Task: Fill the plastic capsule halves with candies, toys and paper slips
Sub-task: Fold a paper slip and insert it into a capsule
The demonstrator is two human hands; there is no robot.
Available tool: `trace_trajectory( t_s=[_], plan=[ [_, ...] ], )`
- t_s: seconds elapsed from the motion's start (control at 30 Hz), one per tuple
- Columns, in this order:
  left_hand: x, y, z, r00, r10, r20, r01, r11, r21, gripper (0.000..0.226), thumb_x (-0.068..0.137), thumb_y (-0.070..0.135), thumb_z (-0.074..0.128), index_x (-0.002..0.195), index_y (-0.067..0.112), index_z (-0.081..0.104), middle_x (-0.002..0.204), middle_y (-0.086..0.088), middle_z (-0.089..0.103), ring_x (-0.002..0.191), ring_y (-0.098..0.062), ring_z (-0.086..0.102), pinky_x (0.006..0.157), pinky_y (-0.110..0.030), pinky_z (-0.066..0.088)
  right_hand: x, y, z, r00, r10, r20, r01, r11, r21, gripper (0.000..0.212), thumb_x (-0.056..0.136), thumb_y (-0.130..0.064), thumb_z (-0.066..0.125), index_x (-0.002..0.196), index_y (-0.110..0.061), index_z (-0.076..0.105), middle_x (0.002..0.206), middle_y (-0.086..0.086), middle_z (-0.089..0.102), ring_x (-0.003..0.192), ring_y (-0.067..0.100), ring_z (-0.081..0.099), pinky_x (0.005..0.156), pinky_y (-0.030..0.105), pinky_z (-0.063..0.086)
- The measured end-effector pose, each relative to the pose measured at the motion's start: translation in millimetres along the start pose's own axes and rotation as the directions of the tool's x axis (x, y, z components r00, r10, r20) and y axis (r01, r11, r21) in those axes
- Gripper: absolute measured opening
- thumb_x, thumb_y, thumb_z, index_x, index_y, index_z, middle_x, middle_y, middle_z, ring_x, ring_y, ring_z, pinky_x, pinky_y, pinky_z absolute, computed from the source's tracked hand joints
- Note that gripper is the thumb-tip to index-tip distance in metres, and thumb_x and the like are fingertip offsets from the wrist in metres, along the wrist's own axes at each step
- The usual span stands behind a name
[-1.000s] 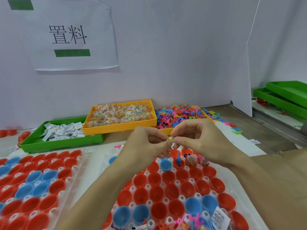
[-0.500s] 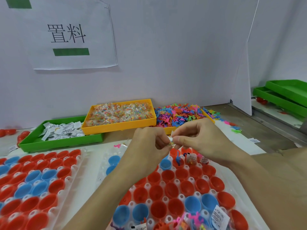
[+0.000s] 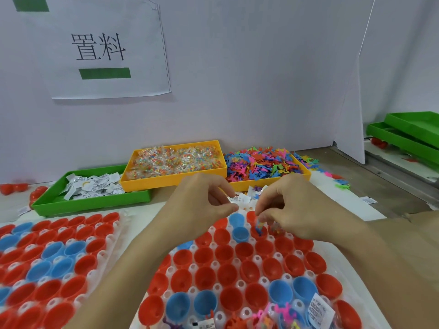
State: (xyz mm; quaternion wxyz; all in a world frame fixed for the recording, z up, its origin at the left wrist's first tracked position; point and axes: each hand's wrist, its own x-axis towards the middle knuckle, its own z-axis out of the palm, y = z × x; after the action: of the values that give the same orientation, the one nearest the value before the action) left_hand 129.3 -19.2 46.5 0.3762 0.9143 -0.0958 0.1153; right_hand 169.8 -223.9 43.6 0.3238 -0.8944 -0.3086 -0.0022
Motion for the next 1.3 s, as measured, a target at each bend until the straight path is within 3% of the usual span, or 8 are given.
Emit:
trace_trajectory(
  t_s=[0.23, 0.43, 0.57, 0.67, 0.77, 0.93, 1.17, 1.3],
  plan=[
    [-0.4, 0.5, -3.1, 1.0, 0.01, -0.024, -0.01, 1.0, 0.002, 0.01, 0.081, 0.019, 0.08, 0.089, 0.019, 0.075, 0.073, 0.007, 0.072, 0.066, -0.006, 0.069, 0.065, -0.022, 0.056, 0.9, 2.1, 7.2, 0.996, -0.006, 0.089, 0.016, 0.993, -0.119, 0.024, 0.085, -0.009, 0.076, 0.075, -0.031, 0.077, 0.079, -0.021, 0.067, 0.078, -0.002, 0.065, 0.066, 0.012, 0.05],
    [-0.4, -1.5, -5.6, 0.999, 0.026, -0.033, -0.025, 0.999, 0.026, 0.007, 0.082, 0.022, 0.078, 0.088, 0.022, 0.074, 0.074, 0.007, 0.073, 0.07, -0.007, 0.069, 0.069, -0.028, 0.056, 2.6, 2.7, 11.9, 0.996, -0.011, 0.086, 0.028, 0.981, -0.193, 0.014, 0.085, -0.017, 0.078, 0.079, -0.03, 0.076, 0.084, -0.018, 0.061, 0.079, 0.006, 0.06, 0.074, 0.025, 0.053],
    [1.8, -8.0, -10.8, 0.998, 0.005, -0.061, -0.002, 0.999, 0.052, 0.001, 0.085, 0.024, 0.075, 0.085, 0.023, 0.075, 0.074, 0.008, 0.073, 0.07, -0.004, 0.068, 0.066, -0.021, 0.055, 4.6, 7.2, 12.9, 0.996, -0.019, 0.088, 0.036, 0.981, -0.192, 0.011, 0.084, -0.018, 0.079, 0.078, -0.027, 0.08, 0.079, -0.017, 0.057, 0.076, 0.004, 0.057, 0.064, 0.018, 0.042],
    [4.4, -15.2, -15.1, 0.995, -0.003, -0.1, 0.012, 0.995, 0.094, 0.006, 0.087, 0.02, 0.072, 0.083, 0.022, 0.075, 0.073, 0.009, 0.071, 0.07, 0.0, 0.065, 0.064, -0.01, 0.048, 3.7, 11.0, 11.4, 0.994, -0.053, 0.093, 0.066, 0.987, -0.144, 0.012, 0.085, -0.017, 0.077, 0.08, -0.026, 0.081, 0.078, -0.018, 0.061, 0.078, 0.001, 0.059, 0.066, 0.017, 0.043],
    [5.4, -20.8, -18.3, 0.993, -0.031, -0.112, 0.046, 0.99, 0.13, 0.009, 0.09, 0.02, 0.069, 0.083, 0.023, 0.075, 0.072, 0.013, 0.069, 0.07, 0.001, 0.063, 0.063, -0.008, 0.046, 2.8, 15.6, 4.2, 0.996, -0.083, 0.042, 0.087, 0.993, -0.079, 0.015, 0.087, -0.016, 0.075, 0.08, -0.028, 0.081, 0.074, -0.024, 0.063, 0.082, -0.002, 0.06, 0.067, 0.013, 0.045],
    [11.8, -30.3, -14.6, 0.993, -0.091, -0.072, 0.106, 0.966, 0.235, 0.011, 0.092, 0.019, 0.065, 0.09, 0.022, 0.076, 0.079, 0.015, 0.068, 0.073, 0.002, 0.061, 0.06, -0.007, 0.045, 4.1, 31.1, -11.9, 0.981, -0.065, -0.181, 0.076, 0.995, 0.058, 0.019, 0.09, -0.014, 0.072, 0.084, -0.03, 0.08, 0.076, -0.026, 0.07, 0.081, -0.005, 0.063, 0.067, 0.005, 0.043],
    [63.1, -30.4, 30.0, 0.993, -0.074, 0.093, 0.031, 0.916, 0.4, 0.019, 0.097, 0.009, 0.059, 0.108, 0.012, 0.074, 0.112, -0.004, 0.07, 0.09, -0.014, 0.06, 0.077, -0.024, 0.047, 8.2, 54.0, -15.8, 0.936, 0.033, -0.351, -0.003, 0.996, 0.087, 0.02, 0.091, -0.009, 0.069, 0.085, -0.026, 0.079, 0.078, -0.019, 0.072, 0.071, -0.006, 0.06, 0.061, 0.004, 0.04],
    [85.0, -29.0, 42.5, 0.966, -0.119, 0.231, -0.007, 0.876, 0.482, 0.018, 0.091, 0.006, 0.067, 0.108, 0.007, 0.074, 0.11, -0.009, 0.072, 0.098, -0.023, 0.067, 0.089, -0.039, 0.055, 9.6, 59.2, -13.3, 0.942, 0.052, -0.332, -0.019, 0.995, 0.1, 0.019, 0.093, -0.014, 0.068, 0.087, -0.028, 0.078, 0.081, -0.015, 0.073, 0.075, 0.002, 0.064, 0.064, 0.008, 0.045]
  ],
)
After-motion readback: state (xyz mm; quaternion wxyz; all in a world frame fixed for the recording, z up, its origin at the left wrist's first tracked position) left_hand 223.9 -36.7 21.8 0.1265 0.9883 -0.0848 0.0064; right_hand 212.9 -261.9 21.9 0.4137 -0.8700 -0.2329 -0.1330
